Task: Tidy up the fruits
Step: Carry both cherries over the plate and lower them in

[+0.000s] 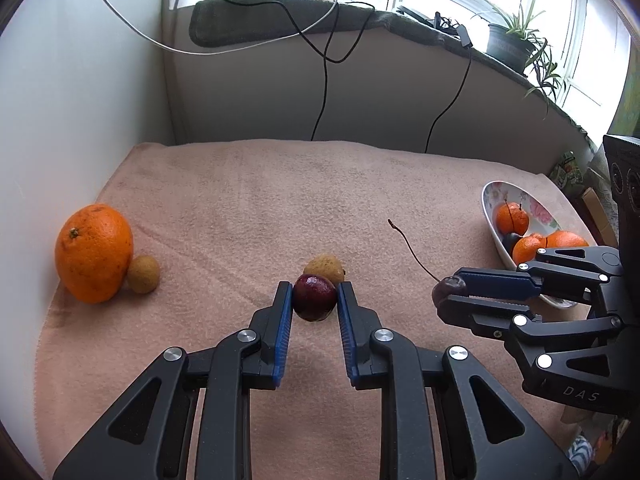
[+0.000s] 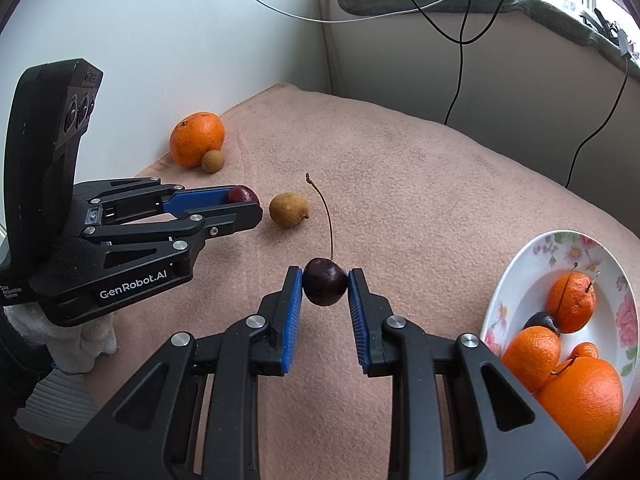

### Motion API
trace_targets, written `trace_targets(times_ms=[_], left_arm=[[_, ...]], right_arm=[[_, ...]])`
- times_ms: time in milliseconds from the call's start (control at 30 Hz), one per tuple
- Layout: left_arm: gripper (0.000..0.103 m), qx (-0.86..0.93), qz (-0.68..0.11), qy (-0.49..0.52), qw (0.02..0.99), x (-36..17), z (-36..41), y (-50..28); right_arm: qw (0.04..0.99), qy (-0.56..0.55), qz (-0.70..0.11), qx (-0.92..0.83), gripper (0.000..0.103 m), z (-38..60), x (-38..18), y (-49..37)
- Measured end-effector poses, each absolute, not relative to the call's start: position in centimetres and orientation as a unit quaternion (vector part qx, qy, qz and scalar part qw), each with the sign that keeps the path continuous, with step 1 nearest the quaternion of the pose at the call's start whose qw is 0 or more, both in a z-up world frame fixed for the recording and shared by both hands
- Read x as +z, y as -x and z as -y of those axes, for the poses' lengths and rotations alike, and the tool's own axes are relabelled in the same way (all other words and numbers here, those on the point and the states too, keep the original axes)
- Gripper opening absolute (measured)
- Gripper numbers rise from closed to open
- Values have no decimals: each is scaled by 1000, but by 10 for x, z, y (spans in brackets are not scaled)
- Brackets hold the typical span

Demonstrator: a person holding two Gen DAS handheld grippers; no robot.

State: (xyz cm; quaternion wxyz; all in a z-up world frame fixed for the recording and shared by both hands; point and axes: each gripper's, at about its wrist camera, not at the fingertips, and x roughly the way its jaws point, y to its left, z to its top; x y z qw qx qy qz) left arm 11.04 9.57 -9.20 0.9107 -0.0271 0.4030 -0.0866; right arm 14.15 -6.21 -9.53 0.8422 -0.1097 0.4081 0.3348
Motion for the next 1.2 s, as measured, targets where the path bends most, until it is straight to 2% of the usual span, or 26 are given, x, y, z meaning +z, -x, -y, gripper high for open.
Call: trace_targets(times_ms=[533, 1200], left_arm=[[21, -118, -373, 6, 920, -59, -41, -105], [21, -190, -374, -10, 908, -54, 50, -116]], right_arm=[[871, 78, -372, 312, 24, 122, -57, -136], [912, 32, -343, 224, 24, 243, -26, -146]])
